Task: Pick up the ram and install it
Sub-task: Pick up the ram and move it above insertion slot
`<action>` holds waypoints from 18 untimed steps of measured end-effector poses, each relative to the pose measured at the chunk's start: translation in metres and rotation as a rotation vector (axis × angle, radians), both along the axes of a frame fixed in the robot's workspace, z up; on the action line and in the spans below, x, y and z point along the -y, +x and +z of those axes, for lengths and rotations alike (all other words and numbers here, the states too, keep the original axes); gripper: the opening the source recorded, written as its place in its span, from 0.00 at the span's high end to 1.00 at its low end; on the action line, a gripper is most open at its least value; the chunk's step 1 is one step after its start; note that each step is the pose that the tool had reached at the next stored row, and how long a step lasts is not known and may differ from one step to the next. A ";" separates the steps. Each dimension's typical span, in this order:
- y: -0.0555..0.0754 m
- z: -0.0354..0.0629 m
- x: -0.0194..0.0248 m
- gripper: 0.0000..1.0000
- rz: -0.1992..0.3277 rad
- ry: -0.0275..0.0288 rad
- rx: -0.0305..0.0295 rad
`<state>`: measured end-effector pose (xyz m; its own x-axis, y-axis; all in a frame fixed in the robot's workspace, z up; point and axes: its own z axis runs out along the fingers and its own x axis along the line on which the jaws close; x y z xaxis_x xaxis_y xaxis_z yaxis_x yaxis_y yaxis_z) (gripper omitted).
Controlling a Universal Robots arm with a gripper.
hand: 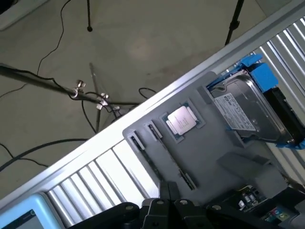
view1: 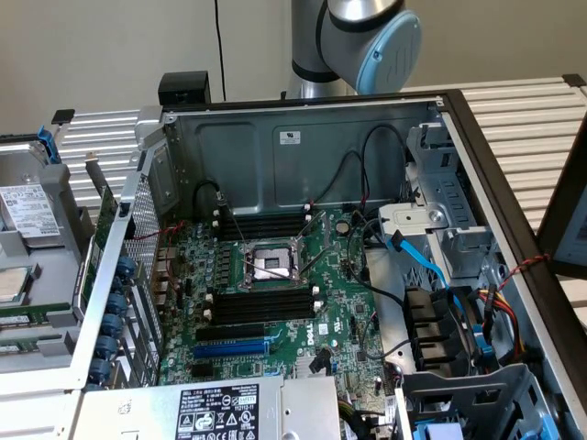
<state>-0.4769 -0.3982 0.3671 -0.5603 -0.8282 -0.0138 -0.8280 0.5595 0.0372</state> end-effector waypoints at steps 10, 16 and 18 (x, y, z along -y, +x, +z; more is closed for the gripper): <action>0.000 -0.0002 0.0000 0.90 0.181 0.0000 0.0000; 0.000 -0.0003 0.0000 0.90 0.289 -0.0003 -0.0001; 0.000 -0.0002 0.0000 0.90 0.322 -0.0004 -0.0001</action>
<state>-0.4769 -0.3982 0.3668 -0.2696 -0.9629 -0.0134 -0.9624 0.2690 0.0371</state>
